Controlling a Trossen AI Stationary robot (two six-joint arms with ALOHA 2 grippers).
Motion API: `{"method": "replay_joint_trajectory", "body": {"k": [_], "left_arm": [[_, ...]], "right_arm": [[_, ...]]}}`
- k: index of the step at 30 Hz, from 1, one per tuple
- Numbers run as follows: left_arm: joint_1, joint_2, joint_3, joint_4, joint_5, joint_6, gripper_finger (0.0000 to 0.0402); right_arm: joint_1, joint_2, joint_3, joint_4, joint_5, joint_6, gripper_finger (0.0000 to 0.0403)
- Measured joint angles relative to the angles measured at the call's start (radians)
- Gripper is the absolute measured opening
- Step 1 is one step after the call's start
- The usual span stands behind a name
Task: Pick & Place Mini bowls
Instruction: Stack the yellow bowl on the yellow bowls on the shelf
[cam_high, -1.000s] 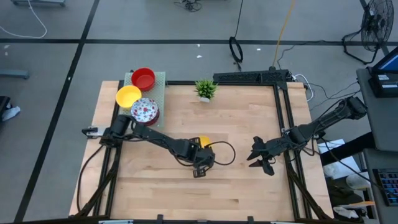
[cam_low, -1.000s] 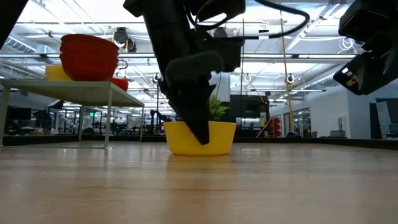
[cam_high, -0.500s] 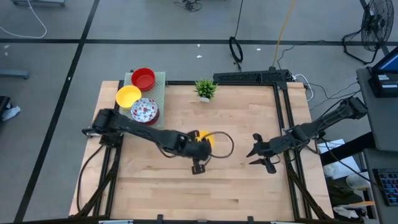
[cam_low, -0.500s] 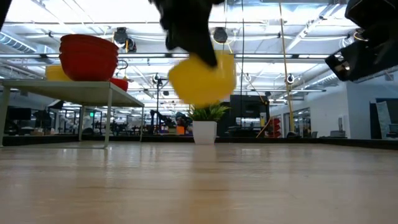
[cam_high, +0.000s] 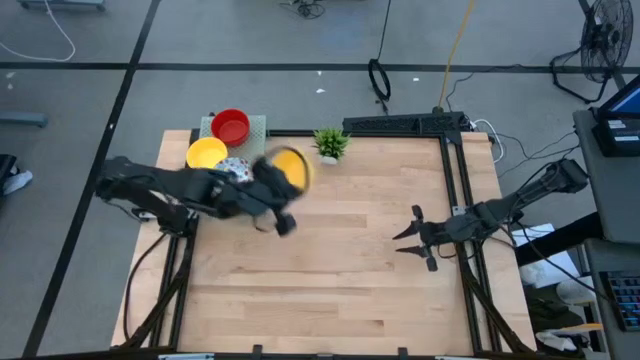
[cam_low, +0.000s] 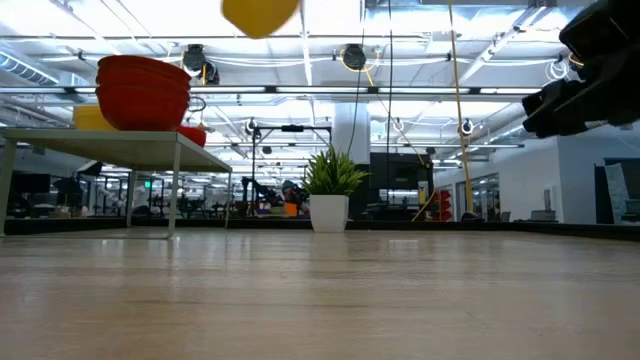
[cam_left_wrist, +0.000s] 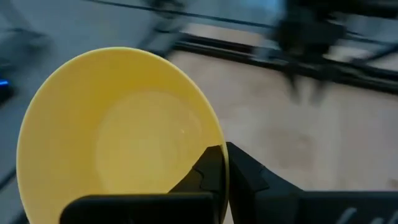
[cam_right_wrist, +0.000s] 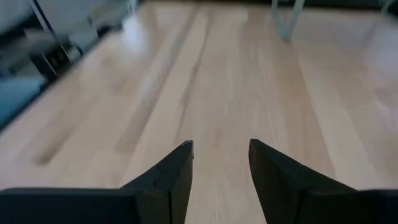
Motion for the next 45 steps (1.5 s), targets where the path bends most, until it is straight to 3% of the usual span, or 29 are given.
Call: {"method": "replay_joint_trajectory", "body": {"k": [7, 10, 14, 19, 26, 35, 45], "left_arm": [[0.063, -0.144, 0.000, -0.242, -0.284, -0.187, 0.0005], [0.112, -0.178, 0.000, -0.355, -0.329, -0.273, 0.0008], [0.209, -0.196, 0.000, -0.507, -0.353, -0.390, 0.0005], [0.357, -0.201, 0.000, -0.668, -0.302, -0.481, 0.0008], [0.557, -0.201, 0.000, -0.831, -0.150, -0.567, 0.0007], [0.703, -0.188, -0.031, -0.834, -0.056, -0.566, 0.0008], [0.848, -0.179, -0.179, -0.809, 0.080, -0.559, 0.0010]], "right_arm": [[0.000, -0.078, -0.193, 0.327, 0.000, -0.029, 0.0144], [0.000, -0.098, -0.242, 0.450, 0.000, -0.046, 0.0144], [0.000, -0.098, -0.245, 0.454, 0.000, -0.054, 0.0144], [0.000, -0.099, -0.246, 0.466, 0.001, -0.057, 0.0144], [0.000, -0.099, -0.247, 0.478, 0.000, -0.056, 0.0144], [0.000, -0.099, -0.249, 0.481, 0.002, -0.053, 0.0144], [0.000, -0.099, -0.249, 0.473, 0.000, -0.053, 0.0144]]}}
